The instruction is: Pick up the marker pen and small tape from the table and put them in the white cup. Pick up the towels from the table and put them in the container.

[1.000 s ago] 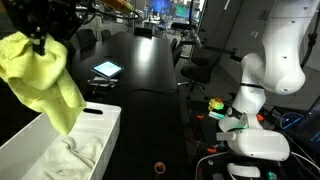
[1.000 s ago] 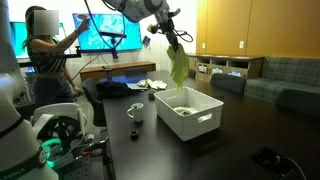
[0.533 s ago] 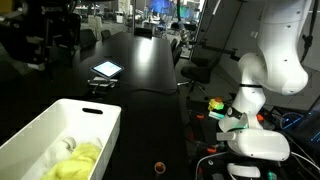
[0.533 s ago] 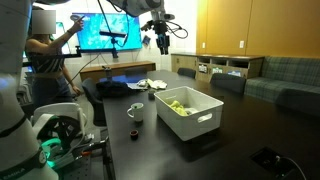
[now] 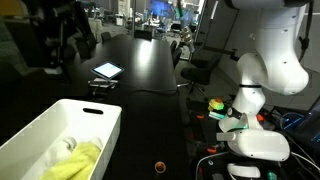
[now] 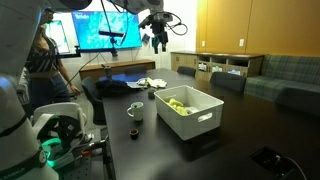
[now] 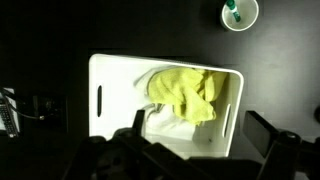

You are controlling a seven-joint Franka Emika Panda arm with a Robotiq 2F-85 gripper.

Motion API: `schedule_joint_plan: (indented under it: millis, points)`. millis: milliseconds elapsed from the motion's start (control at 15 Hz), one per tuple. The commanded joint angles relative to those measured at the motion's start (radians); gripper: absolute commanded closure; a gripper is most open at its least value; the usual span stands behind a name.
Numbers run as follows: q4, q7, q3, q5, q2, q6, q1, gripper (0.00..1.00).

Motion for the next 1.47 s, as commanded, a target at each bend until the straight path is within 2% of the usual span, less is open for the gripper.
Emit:
schedule_joint_plan:
  millis: [0, 200, 333, 400, 867, 1133, 1400]
  points:
    - [-0.093, -0.063, -0.023, 0.040, -0.026, 0.039, -0.093, 0.00]
    - [-0.219, -0.095, -0.027, 0.108, -0.053, 0.123, -0.185, 0.00]
    - [-0.343, -0.121, -0.022, 0.157, -0.087, 0.211, -0.240, 0.00]
    - [-0.402, -0.148, -0.058, 0.196, -0.104, 0.247, -0.232, 0.00]
    - [-0.729, -0.221, -0.074, 0.339, -0.170, 0.382, -0.257, 0.00]
    - [-0.881, -0.251, -0.073, 0.391, -0.210, 0.454, -0.258, 0.00]
    - [-0.974, -0.274, -0.072, 0.430, -0.211, 0.528, -0.260, 0.00]
